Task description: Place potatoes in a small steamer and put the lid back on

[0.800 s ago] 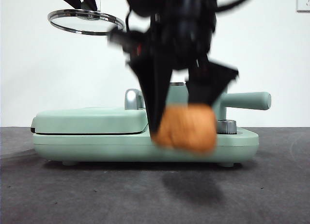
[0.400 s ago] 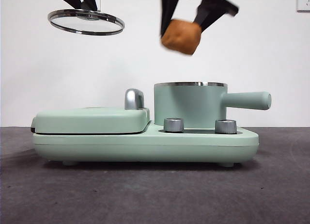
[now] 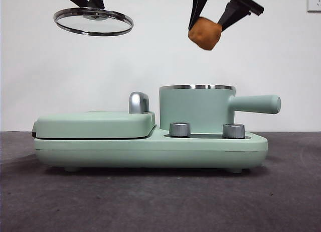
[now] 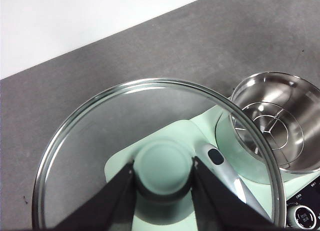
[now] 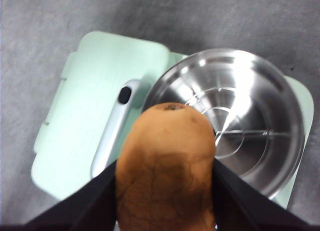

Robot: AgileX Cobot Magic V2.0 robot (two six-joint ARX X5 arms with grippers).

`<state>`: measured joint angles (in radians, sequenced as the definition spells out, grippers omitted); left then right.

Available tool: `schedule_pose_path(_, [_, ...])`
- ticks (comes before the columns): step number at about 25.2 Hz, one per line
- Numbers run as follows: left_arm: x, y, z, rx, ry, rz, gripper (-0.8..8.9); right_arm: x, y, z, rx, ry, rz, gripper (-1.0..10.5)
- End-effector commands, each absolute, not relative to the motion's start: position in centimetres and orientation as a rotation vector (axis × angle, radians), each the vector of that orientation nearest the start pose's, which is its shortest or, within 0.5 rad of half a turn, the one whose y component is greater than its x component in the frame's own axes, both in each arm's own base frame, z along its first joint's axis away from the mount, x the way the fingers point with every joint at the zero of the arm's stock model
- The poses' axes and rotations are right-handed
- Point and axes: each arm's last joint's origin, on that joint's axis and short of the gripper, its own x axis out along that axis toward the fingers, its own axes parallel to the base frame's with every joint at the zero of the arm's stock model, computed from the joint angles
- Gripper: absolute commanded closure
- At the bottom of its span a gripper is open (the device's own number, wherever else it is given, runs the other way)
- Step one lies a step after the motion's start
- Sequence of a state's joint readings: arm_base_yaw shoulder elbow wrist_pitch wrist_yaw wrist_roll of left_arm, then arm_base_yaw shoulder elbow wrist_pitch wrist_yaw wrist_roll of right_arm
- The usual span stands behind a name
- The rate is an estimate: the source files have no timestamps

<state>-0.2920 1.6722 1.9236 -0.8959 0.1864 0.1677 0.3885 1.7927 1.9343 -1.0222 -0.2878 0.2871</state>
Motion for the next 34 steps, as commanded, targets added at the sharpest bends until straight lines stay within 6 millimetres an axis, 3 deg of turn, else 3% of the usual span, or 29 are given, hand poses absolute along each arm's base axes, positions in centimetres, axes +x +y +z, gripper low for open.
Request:
schedule_pose_path(1, [32.9,-10.6,43.7,0.186,0.561,-0.521,7.98,35.8,15.6,36.8,0.205,0.992,0.506,7.7])
schedule_pose_path(11, [33.1,-10.7,43.0,0.188,0.583,-0.524,7.98,39.5,17.0,32.1,0.198,1.026,0.490,7.7])
schedule_pose_path(18, [33.5,-10.8,42.6,0.188,0.594,-0.524,7.98,40.6,17.2,29.5,0.185,1.104,0.469,7.7])
schedule_pose_path(24, [34.2,-11.2,41.8,0.188,0.618,-0.534,7.98,40.6,17.3,28.5,0.160,1.154,0.459,7.7])
schedule_pose_path(30, [35.0,-11.6,40.8,0.172,0.643,-0.581,7.98,40.6,17.2,28.5,0.148,1.161,0.436,5.0])
schedule_pose_path(34, [35.0,-11.7,40.8,0.168,0.645,-0.582,7.98,40.2,16.9,29.3,0.148,1.147,0.441,4.9])
